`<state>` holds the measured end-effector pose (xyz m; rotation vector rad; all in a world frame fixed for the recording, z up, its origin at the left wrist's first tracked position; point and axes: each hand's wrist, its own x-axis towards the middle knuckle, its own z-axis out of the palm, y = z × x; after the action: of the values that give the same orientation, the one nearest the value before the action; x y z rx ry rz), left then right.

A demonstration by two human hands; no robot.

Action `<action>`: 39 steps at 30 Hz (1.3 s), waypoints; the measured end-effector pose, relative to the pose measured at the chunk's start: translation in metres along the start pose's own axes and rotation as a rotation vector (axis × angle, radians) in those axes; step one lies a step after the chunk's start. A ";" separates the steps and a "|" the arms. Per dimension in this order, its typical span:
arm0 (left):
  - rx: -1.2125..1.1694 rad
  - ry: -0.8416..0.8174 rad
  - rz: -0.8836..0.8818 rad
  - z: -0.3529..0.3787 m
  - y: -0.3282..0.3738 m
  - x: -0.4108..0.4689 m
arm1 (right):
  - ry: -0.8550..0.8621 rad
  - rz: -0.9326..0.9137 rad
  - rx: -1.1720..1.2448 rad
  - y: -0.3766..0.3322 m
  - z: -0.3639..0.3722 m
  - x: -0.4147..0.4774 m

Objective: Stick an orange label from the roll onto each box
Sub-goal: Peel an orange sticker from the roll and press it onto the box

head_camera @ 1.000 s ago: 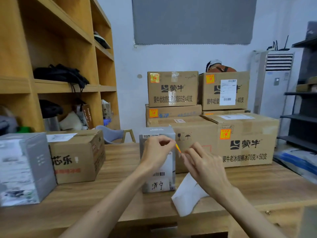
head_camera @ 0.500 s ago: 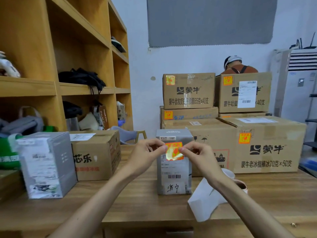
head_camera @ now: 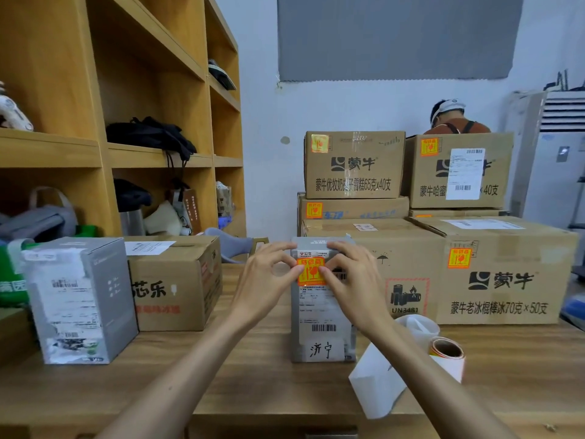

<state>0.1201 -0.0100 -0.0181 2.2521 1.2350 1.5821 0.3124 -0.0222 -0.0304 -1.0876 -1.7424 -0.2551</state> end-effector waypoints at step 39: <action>0.018 -0.118 -0.021 -0.002 -0.010 0.017 | -0.076 0.010 0.023 0.015 -0.008 0.031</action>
<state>0.1149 0.0075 -0.0097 2.2983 1.2433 1.4144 0.3265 -0.0017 -0.0057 -1.1019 -1.8025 -0.1892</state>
